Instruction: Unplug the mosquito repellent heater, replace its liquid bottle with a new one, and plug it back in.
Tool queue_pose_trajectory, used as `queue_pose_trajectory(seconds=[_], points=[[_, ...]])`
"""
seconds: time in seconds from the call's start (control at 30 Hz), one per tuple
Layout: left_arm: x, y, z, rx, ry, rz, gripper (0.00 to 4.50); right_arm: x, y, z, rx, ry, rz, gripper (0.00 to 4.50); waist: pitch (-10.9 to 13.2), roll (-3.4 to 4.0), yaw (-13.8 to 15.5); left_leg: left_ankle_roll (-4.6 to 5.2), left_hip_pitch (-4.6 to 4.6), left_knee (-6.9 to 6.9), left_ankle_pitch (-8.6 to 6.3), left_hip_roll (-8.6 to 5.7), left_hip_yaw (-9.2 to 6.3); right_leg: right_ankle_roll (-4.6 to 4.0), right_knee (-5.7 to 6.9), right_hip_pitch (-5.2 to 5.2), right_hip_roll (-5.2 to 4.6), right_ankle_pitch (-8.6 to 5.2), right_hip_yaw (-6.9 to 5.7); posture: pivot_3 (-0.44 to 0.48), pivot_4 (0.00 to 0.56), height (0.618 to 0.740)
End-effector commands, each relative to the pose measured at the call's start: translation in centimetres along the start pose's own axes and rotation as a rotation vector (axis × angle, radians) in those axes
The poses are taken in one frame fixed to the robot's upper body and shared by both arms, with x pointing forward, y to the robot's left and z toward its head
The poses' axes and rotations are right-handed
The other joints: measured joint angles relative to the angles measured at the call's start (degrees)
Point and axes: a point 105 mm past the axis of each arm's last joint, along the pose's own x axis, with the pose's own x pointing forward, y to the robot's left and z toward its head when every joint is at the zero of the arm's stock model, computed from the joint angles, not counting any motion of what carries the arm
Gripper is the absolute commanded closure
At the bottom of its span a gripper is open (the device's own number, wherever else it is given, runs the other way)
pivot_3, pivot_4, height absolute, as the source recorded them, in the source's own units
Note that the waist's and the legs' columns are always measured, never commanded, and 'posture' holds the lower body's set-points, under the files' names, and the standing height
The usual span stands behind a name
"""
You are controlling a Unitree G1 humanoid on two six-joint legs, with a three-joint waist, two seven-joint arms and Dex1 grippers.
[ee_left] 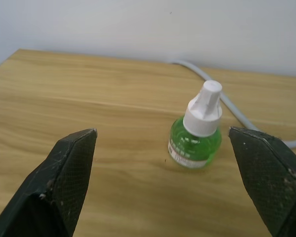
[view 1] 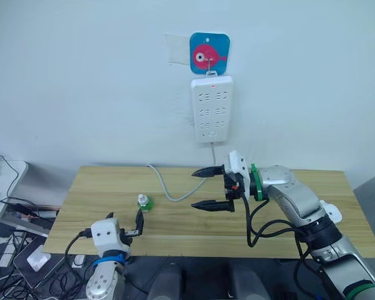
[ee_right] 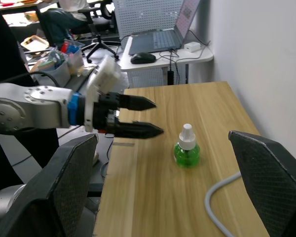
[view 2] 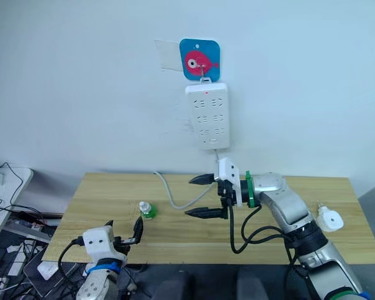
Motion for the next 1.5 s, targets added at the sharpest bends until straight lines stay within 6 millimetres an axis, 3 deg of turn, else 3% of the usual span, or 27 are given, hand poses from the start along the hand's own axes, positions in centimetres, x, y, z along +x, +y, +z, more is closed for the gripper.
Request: queue_pose_trajectory(seconds=[0.03, 0.43, 0.7, 0.93, 0.97, 1.07, 1.17, 1.3, 1.5], points=[[0.9, 0.2, -0.7, 0.024, -0.025, -0.024, 0.0, 0.7, -0.2, 0.8, 0.01, -0.029, -0.015, 0.05, 0.05, -0.01, 0.0, 0.0, -0.02, 0.0, 0.0, 0.0, -0.07, -0.02, 0.0, 0.0, -0.02, -0.01, -0.06, 0.095, 0.215, 0.74], [4.1, -2.1, -2.9, 0.063, -0.003, -0.136, 0.0, -0.2, 0.1, 0.8, 0.059, 0.028, -0.061, 0.05, 1.59, -0.06, -1.07, -0.03, -0.1, -0.02, -0.01, -0.13, -0.2, -0.06, -0.01, -0.02, -0.39, -0.04, -0.19, -0.011, 0.269, 0.74], [4.8, -1.4, -3.3, 0.109, 0.001, -0.117, 0.0, -0.1, 0.1, 1.1, 0.081, 0.035, -0.089, 0.05, 2.55, -0.04, -2.39, -0.03, -0.15, -0.04, 0.0, -0.13, -0.23, -0.06, -0.01, -0.05, -0.43, -0.04, -0.2, -0.03, 0.279, 0.74], [4.3, -1.2, -3.1, 0.148, -0.013, -0.125, 2.15, -0.1, -0.6, 1.3, 0.081, 0.019, -0.122, 0.0, 2.92, -0.05, -2.44, -0.03, -0.15, -0.05, 0.0, -0.12, -0.24, -0.05, 0.0, -0.08, -0.43, -0.05, -0.21, -0.015, 0.276, 0.74], [4.3, -1.0, -2.9, 0.156, -0.019, -0.125, 2.28, -0.1, -0.7, 1.2, 0.084, 0.015, -0.133, 0.0, 2.93, -0.05, -2.45, -0.03, -0.15, -0.06, -0.01, -0.12, -0.23, -0.05, -0.01, -0.08, -0.43, -0.05, -0.21, -0.009, 0.274, 0.74], [4.4, -2.0, -0.5, 0.186, -0.09, -0.202, 2.28, -0.6, -0.9, 0.7, 0.087, 0.012, -0.18, 0.0, 2.96, -0.06, -2.43, -0.04, -0.15, -0.1, -0.01, -0.1, -0.25, -0.05, -0.02, -0.1, -0.43, -0.05, -0.22, 0.006, 0.269, 0.74], [4.0, -5.7, 3.0, 0.257, -0.149, -0.467, 2.28, -1.2, -1.2, 0.2, 0.074, 0.006, -0.233, 0.0, 3.11, -0.16, -2.14, -0.05, -0.25, -0.15, 0.01, -0.1, -0.32, -0.05, -0.06, -0.15, -0.44, -0.05, -0.27, 0.033, 0.267, 0.74], [2.5, -9.6, 6.4, 0.311, -0.104, -0.806, 2.28, -1.1, -1.3, -0.2, 0.062, 0.002, -0.246, 0.0, 3.13, -0.12, -2.12, -0.14, -0.63, -0.1, 0.05, -0.13, -0.42, -0.06, 0.0, -0.45, -0.45, -0.04, -0.31, 0.049, 0.251, 0.74], [2.8, -13.0, 8.6, 0.358, 0.005, -1.069, 2.28, 0.4, -1.6, 0.2, 0.069, -0.053, -0.27, 0.0, 3.12, -0.11, -2.47, -0.16, -0.65, -0.18, 0.07, -0.1, -0.39, -0.06, 0.03, -0.57, -0.36, -0.04, -0.3, -0.003, 0.23, 0.74]])
